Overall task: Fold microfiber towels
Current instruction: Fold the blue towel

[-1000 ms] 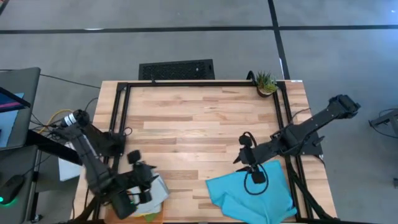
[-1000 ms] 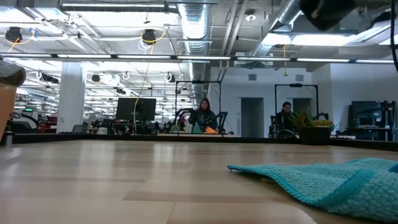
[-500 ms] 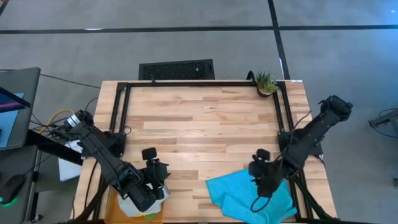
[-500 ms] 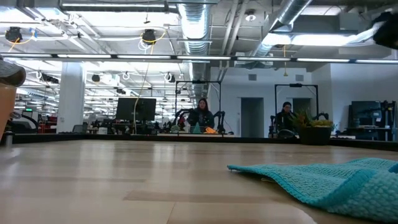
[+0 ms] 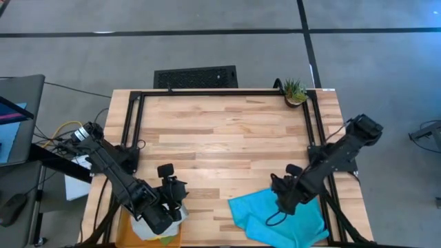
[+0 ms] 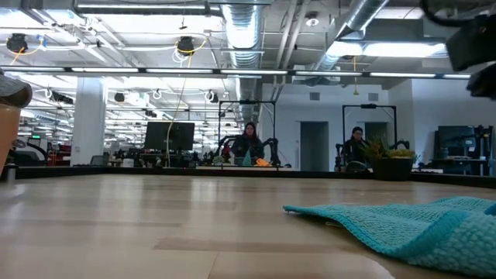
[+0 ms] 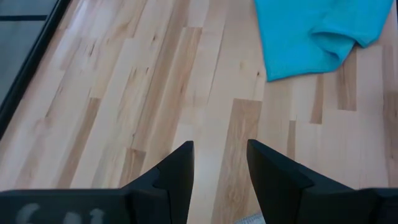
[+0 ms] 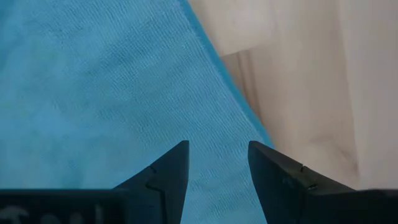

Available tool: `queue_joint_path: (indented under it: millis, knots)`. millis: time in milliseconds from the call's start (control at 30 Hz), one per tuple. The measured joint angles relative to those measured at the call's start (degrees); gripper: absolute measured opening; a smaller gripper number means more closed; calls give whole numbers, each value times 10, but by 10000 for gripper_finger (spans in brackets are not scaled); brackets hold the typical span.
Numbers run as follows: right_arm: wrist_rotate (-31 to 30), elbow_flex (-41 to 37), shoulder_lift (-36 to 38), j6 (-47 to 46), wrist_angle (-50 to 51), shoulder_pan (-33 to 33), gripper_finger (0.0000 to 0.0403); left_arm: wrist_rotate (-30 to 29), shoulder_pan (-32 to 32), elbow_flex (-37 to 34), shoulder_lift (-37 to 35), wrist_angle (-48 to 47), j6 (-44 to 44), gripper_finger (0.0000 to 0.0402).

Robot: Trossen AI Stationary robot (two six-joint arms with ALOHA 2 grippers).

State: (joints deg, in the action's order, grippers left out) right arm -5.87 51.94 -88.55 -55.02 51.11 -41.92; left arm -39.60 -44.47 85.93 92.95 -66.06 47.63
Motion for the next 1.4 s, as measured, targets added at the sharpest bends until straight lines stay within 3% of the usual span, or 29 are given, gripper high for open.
queue_joint_path:
  millis: [167,433,733,867,1133,1400]
  knots:
    - [27,0,-26,30,-8,39,188,1,0,0,0,0,0,142]
    - [121,0,-80,92,-37,89,188,19,0,0,0,0,1,142]
    - [144,5,-123,130,-30,122,184,19,0,0,0,-1,-3,141]
    - [110,9,-123,137,-29,132,149,19,0,0,0,-1,-4,141]
    - [-14,8,-115,184,-55,176,16,20,0,0,-1,-3,-5,141]
    - [-133,6,-118,236,-134,271,19,19,0,0,-1,-9,-5,141]
